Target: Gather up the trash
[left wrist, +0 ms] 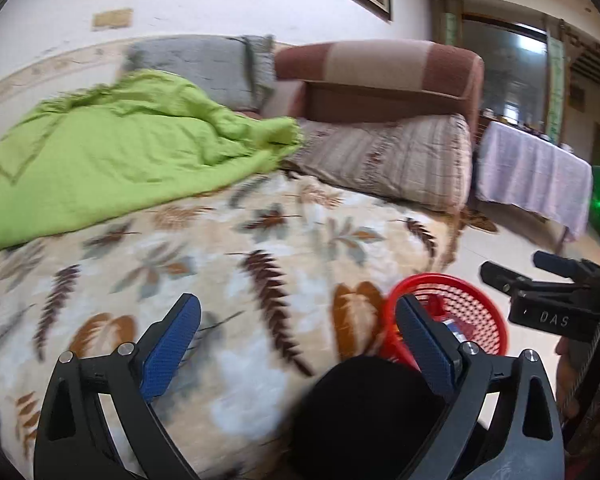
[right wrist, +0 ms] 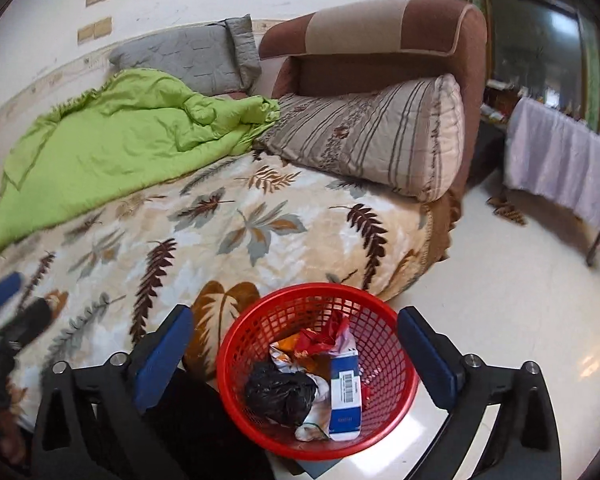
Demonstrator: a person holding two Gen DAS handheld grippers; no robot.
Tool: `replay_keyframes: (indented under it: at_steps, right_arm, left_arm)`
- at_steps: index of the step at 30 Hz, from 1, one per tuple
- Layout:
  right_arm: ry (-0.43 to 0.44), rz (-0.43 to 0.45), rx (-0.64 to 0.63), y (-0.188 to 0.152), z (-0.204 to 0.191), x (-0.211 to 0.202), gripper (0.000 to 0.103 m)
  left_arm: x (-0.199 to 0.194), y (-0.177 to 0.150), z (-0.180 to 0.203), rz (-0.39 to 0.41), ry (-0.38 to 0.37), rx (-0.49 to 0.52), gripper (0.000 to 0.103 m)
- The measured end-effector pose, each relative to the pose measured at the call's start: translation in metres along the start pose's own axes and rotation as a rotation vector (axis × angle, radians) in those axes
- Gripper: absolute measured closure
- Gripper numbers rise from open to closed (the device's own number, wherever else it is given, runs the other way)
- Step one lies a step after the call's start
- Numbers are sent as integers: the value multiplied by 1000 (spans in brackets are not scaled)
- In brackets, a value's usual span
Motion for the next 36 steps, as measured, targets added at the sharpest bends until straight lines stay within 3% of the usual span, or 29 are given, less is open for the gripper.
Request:
replay_keyframes:
  at_steps: [3, 8, 13, 18, 23, 36]
  right_arm:
    - [-22, 35, 11, -4, -11, -10, 0]
    - [-26, 13, 93, -15, -23, -20, 0]
    - [-36, 30, 54, -20, -31, -34, 0]
    - [-65, 30, 85, -21, -22, -38, 0]
    - [-69, 35, 94, -21, -19, -39, 0]
    - [-50, 24, 79, -23, -25, -35, 0]
  left_arm:
    - [-16, -7, -20, 30, 64, -19, 0]
    - [-34, -14, -42, 81, 176, -7, 0]
    - [-43, -19, -45, 88, 216, 22, 0]
    - [-45, -19, -43, 94, 179, 5, 0]
    - [-42, -17, -46, 82, 245, 14, 0]
    - [-31, -25, -58, 28, 229, -27, 0]
Point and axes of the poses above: each gripper's, at about its wrist camera, not at the fingertips, and x roughly the way its jaws point, z to its right, y to its top, the point moved 4 cm from there along x, roughly the way its jaws point, and after that the axes turned 3 degrees about z, right-handed, at the moved point
